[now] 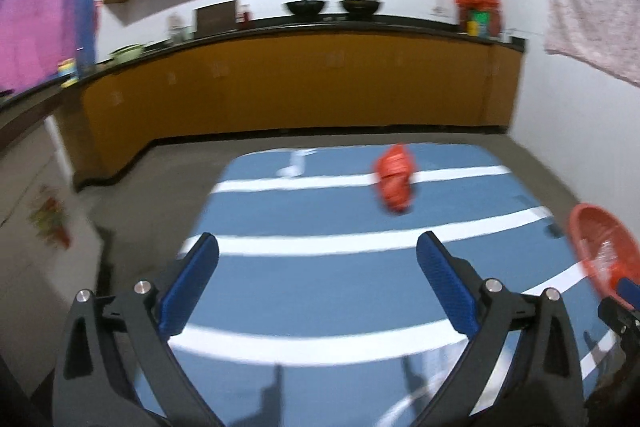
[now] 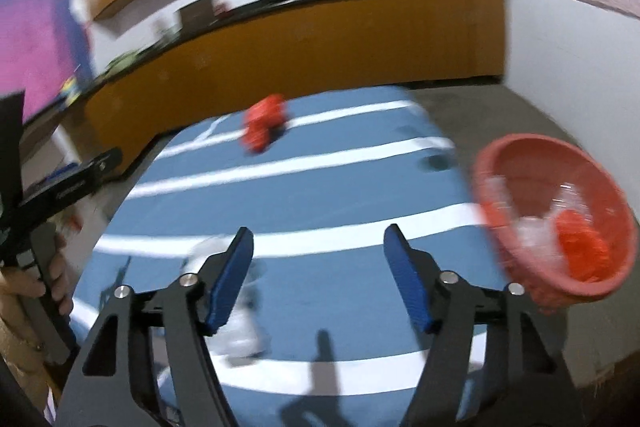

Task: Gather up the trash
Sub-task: 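Move both open tools back over the mat toward the remaining bags, then grasp a clear plastic bag with the right tool while the left tool reaches the small red bag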

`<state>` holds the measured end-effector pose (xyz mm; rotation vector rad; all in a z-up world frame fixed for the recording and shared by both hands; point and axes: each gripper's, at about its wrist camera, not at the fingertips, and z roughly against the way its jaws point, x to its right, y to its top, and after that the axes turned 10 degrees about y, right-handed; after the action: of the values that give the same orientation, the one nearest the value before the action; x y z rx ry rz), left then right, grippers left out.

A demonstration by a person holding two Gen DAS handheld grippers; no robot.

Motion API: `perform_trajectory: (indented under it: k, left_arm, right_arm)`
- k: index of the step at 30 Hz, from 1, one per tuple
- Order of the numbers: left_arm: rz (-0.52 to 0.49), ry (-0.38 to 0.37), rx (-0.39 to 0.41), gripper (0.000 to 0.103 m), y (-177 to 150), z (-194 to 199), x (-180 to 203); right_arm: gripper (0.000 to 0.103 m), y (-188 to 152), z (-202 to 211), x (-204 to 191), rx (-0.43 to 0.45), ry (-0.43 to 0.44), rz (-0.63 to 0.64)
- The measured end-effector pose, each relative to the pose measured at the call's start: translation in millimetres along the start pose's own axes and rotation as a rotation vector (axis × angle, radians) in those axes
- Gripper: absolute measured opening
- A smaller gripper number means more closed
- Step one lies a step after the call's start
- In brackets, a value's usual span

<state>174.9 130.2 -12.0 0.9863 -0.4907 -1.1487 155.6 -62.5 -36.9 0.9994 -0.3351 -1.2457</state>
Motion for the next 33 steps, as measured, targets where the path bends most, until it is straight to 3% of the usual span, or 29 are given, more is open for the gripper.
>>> perform_trajectory:
  k: [3, 8, 13, 14, 15, 20, 27, 33]
  left_arm:
    - [0.027, 0.065, -0.014, 0.097, -12.2, 0.0, -41.5]
    - [0.083, 0.106, -0.043, 0.097, -27.2, -1.7, -90.7]
    - [0.105, 0.115, -0.066, 0.098, -36.7, -2.8, -111.8]
    - [0.111, 0.113, -0.070, 0.098, -37.7, -3.8, -114.0]
    - [0.116, 0.111, -0.073, 0.098, -38.6, -4.1, -114.0]
    - [0.126, 0.085, -0.081, 0.098, -36.4, -8.2, -105.7]
    - [0.086, 0.030, -0.078, 0.099, -30.5, -15.7, -76.8]
    - [0.023, -0.042, -0.072, 0.099, -14.8, -31.0, -28.9]
  right_arm:
    - [0.066, -7.7, -18.2, -32.2, -0.044, 0.040, 0.061]
    - [0.066, -16.4, -48.9, -59.1, -0.111, 0.042, 0.099]
    - [0.066, -27.4, -66.2, -66.8, -0.165, 0.009, 0.118]
    - [0.062, -29.3, -69.0, -67.6, -0.173, 0.000, 0.128]
    - [0.054, -30.9, -72.1, -68.9, -0.183, -0.004, 0.136]
    - [0.045, -31.6, -74.4, -63.8, -0.185, -0.035, 0.144]
    - [0.042, -17.4, -61.7, -25.5, -0.130, -0.151, 0.071]
    - [0.042, -1.2, -43.4, 11.3, -0.074, -0.207, -0.017]
